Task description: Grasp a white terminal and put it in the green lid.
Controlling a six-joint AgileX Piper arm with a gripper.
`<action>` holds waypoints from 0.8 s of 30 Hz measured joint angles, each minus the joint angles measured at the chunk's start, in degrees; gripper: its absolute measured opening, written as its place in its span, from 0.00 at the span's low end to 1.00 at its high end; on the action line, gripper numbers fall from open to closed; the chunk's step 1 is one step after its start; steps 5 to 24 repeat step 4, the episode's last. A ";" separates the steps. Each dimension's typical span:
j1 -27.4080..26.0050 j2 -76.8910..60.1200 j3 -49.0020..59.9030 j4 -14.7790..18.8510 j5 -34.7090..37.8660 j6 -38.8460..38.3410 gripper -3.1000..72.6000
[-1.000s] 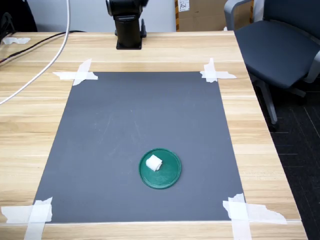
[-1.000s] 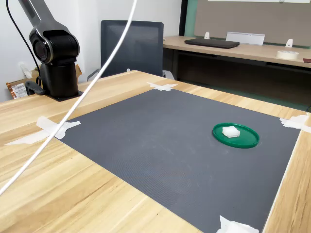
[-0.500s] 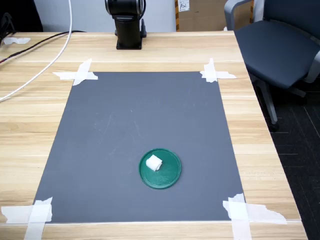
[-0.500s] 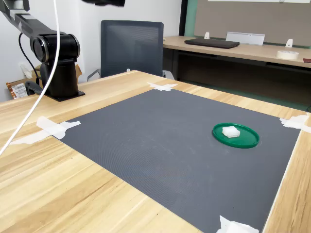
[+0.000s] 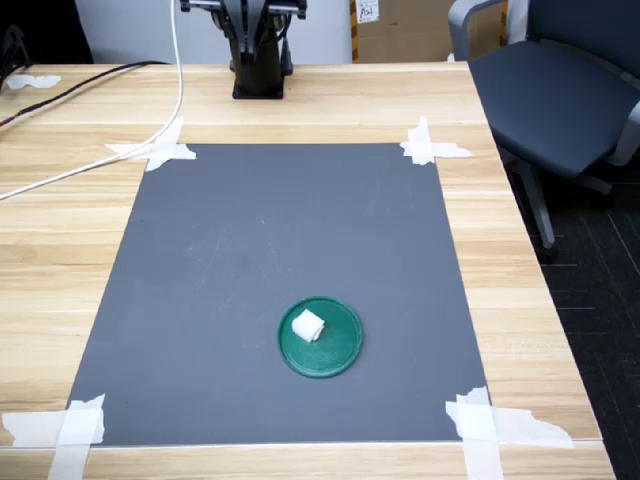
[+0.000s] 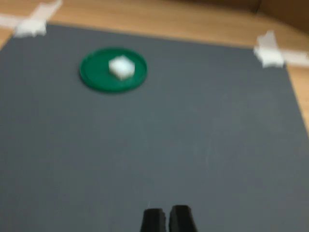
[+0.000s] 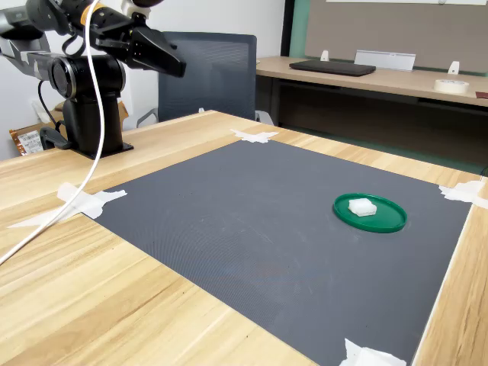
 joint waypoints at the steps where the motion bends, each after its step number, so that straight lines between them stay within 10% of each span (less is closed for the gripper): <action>1: 0.00 -0.04 0.68 0.00 0.04 0.00 0.01; 24: 0.00 -0.04 2.68 -0.03 0.10 0.00 0.01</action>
